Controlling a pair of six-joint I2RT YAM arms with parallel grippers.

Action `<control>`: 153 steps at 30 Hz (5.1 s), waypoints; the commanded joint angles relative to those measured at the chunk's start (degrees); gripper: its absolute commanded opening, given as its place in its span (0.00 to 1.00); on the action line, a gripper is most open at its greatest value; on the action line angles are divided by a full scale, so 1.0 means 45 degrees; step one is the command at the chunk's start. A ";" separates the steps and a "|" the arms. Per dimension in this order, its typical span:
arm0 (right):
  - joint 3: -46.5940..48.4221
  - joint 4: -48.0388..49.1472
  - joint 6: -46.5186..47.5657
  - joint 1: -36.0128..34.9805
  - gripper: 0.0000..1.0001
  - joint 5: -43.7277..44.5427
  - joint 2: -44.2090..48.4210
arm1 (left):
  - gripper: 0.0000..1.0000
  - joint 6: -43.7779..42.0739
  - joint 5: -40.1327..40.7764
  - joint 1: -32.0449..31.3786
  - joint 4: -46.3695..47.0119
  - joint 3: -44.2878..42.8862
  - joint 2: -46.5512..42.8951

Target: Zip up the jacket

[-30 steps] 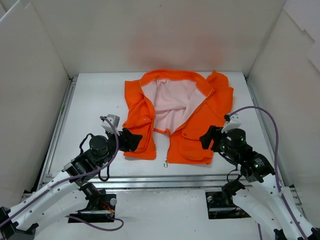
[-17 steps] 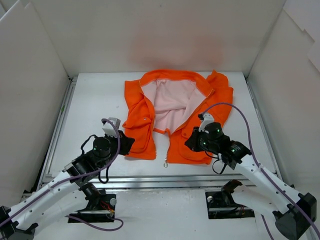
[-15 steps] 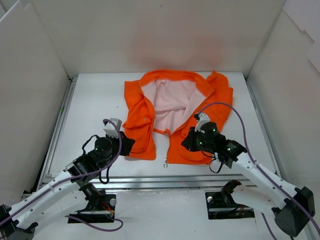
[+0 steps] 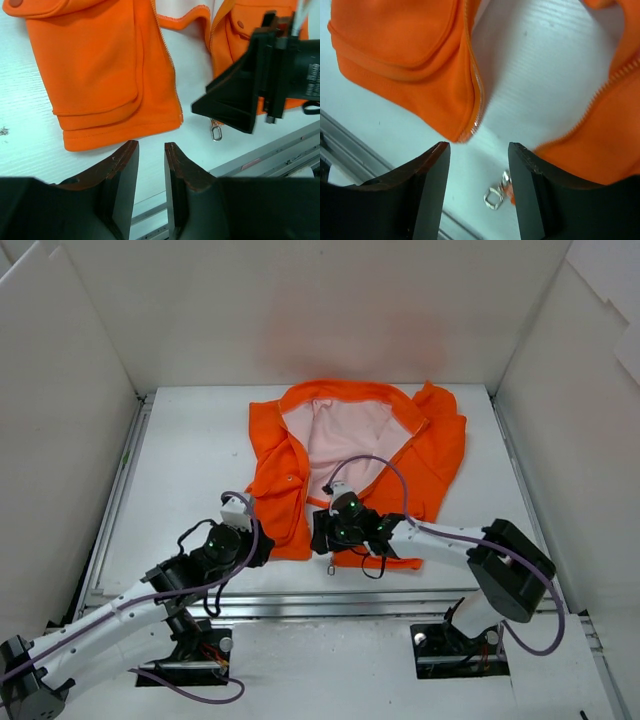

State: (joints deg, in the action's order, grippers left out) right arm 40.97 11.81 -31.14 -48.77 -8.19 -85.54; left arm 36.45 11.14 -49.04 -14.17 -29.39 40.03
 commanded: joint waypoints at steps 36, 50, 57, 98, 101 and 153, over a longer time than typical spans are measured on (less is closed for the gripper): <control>0.0582 0.5751 -0.3080 0.0682 0.00 -0.4096 -0.0581 | 0.57 -0.1887 -0.2337 -0.0158 0.1879 -0.0208 -0.0107; 0.1051 0.6847 -0.3862 0.1424 0.00 -0.6071 -0.0757 | 0.57 -0.2318 -0.3080 -0.0158 0.3462 -0.0267 0.1709; 0.0857 0.7179 -0.4057 0.1698 0.00 -0.6598 -0.0582 | 0.49 -0.2064 -0.2904 0.0075 0.4028 -0.0110 0.1983; 0.1325 0.5521 -0.3375 0.1835 0.34 -0.5995 -0.0231 | 0.00 -0.1401 -0.4525 0.1151 0.5103 0.0222 0.2121; 0.1150 0.5480 -0.3160 0.1835 0.63 -0.6013 0.0335 | 0.00 -0.0952 -0.4604 0.1267 0.4889 0.0047 0.1341; -0.1548 -0.4069 -0.3393 -0.0976 0.17 0.4727 0.4324 | 0.00 0.0905 -0.9506 0.4862 0.6919 0.0788 0.0011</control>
State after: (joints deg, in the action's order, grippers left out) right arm 28.82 -1.43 -45.28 -51.92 2.92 -64.01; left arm 42.61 -32.38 -27.73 12.64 -23.97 40.97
